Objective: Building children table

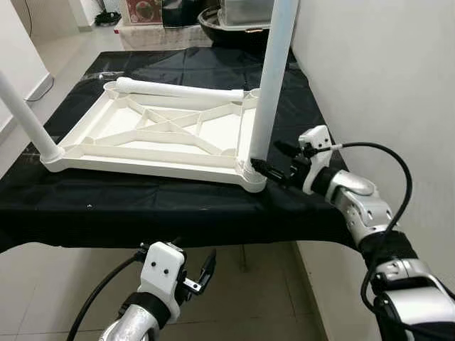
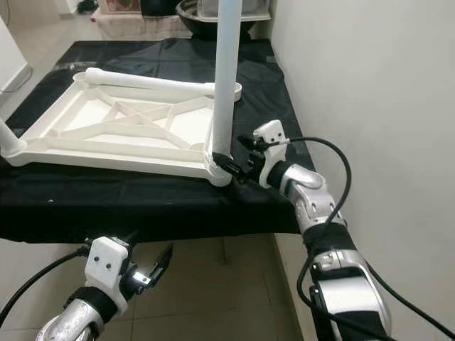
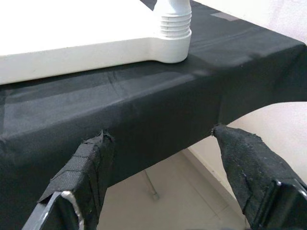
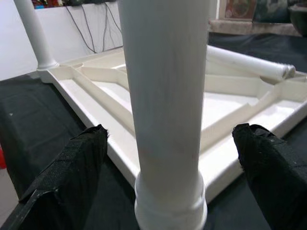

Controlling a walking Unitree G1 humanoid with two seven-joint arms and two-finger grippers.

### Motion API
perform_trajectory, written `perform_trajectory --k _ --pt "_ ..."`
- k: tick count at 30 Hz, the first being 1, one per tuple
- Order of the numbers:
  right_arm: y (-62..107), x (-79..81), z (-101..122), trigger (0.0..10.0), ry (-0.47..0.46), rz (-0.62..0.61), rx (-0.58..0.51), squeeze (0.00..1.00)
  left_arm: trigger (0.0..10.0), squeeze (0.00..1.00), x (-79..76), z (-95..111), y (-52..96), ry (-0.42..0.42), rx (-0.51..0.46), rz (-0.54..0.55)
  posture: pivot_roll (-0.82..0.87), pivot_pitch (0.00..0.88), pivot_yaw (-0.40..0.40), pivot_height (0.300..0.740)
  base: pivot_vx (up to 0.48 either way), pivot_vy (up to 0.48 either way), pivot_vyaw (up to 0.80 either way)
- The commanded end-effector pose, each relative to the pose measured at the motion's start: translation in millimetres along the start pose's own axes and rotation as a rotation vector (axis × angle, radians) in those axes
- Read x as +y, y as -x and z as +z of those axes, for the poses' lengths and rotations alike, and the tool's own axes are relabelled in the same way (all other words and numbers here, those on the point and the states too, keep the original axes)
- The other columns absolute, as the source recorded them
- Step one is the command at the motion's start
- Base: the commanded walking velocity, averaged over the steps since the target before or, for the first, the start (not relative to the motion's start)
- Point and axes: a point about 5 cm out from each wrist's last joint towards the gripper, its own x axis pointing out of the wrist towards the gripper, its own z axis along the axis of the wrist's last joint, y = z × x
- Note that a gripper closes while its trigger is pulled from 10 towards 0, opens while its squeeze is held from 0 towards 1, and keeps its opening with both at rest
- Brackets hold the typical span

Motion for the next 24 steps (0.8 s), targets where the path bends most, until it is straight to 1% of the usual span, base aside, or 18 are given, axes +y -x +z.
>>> perform_trajectory --k 1,3,4,8,11,13,16,20,21,24 --pt "-0.8 0.4 -0.9 10.0 -0.001 0.007 -0.006 0.00 10.0 0.00 -0.8 -2.6 3.2 -0.001 0.021 -0.008 0.16 0.157 -0.015 0.740 0.000 0.000 0.00" --pt "-5.8 1.9 4.3 10.0 -0.007 0.036 -0.028 0.00 10.0 0.00 -1.4 -2.2 4.0 0.003 0.024 -0.011 0.16 0.157 -0.013 0.740 0.000 0.000 0.00" --pt "-5.8 1.9 4.3 10.0 -0.007 0.036 -0.028 0.00 10.0 0.00 -1.4 -2.2 4.0 0.003 0.024 -0.011 0.16 0.157 -0.013 0.740 0.000 0.000 0.00" --pt "-16.3 2.1 13.1 10.0 0.000 0.061 -0.056 0.00 10.0 0.00 -2.0 -1.1 4.2 0.004 0.025 -0.015 0.16 0.165 -0.017 0.740 0.000 0.000 0.00" --pt "-21.1 3.3 15.7 10.0 -0.003 0.081 -0.062 0.00 10.0 0.00 -2.1 -0.6 4.1 0.005 0.025 -0.013 0.16 0.167 -0.019 0.740 0.000 0.000 0.00" --pt "-21.1 3.3 15.7 10.0 -0.003 0.081 -0.062 0.00 10.0 0.00 -2.1 -0.6 4.1 0.005 0.025 -0.013 0.16 0.167 -0.019 0.740 0.000 0.000 0.00" --pt "-34.5 5.6 24.9 10.0 0.009 0.092 -0.073 0.00 10.0 0.00 -2.9 0.9 4.1 0.004 0.024 -0.011 0.17 0.176 -0.026 0.740 0.000 0.000 0.00" --pt "-39.4 7.1 28.0 10.0 0.016 0.094 -0.074 0.00 10.0 0.00 -3.5 1.4 4.2 0.003 0.024 -0.011 0.17 0.176 -0.026 0.740 0.000 0.000 0.00" --pt "-43.6 8.7 30.9 10.0 0.011 0.099 -0.076 0.00 10.0 0.00 -3.6 1.8 4.3 0.002 0.023 -0.009 0.18 0.184 -0.032 0.740 0.000 0.000 0.00" --pt "-46.2 9.8 32.9 10.0 0.007 0.103 -0.079 0.00 10.0 0.00 -3.8 2.2 4.4 0.001 0.023 -0.007 0.18 0.185 -0.032 0.740 0.000 0.000 0.00"
